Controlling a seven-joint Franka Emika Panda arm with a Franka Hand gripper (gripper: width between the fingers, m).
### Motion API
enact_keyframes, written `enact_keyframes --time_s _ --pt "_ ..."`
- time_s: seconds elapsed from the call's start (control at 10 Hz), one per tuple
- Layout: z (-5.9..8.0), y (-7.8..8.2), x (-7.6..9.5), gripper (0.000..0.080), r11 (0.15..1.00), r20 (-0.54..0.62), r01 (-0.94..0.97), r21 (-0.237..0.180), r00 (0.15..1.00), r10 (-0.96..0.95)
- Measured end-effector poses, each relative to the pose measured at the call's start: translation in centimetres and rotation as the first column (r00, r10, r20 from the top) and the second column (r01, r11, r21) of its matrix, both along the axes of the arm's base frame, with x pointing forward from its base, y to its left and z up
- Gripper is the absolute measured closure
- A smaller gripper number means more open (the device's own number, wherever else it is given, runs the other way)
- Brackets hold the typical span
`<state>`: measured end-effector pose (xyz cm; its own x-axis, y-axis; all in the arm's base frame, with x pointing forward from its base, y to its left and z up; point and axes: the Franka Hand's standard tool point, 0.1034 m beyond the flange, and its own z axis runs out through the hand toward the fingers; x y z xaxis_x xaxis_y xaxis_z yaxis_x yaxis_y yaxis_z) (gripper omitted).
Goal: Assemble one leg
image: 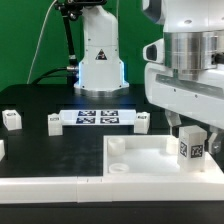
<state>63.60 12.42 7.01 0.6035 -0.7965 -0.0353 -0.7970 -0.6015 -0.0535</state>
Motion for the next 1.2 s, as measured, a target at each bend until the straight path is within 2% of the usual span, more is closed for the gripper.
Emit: enact_keyframes --time_s 0.4,0.7,0.8,1.0,1.2 --pt "-0.02 0.2 -0.07 0.0151 0.92 0.02 -0.392 -0.013 0.92 0.392" --pt "0.02 -0.06 0.03 0.0151 0.754 0.031 -0.656 -0.032 0.753 0.657" --pt "0.02 -0.29 0.05 0.0151 0.673 0.031 -0.739 -0.04 0.672 0.74" --pt "-0.01 -0.55 0.1 0.0151 0.577 0.034 -0.815 -0.048 0.576 0.816" --pt "-0.02 -0.55 0.09 0.0151 0.579 0.034 -0.814 -0.048 0.578 0.816"
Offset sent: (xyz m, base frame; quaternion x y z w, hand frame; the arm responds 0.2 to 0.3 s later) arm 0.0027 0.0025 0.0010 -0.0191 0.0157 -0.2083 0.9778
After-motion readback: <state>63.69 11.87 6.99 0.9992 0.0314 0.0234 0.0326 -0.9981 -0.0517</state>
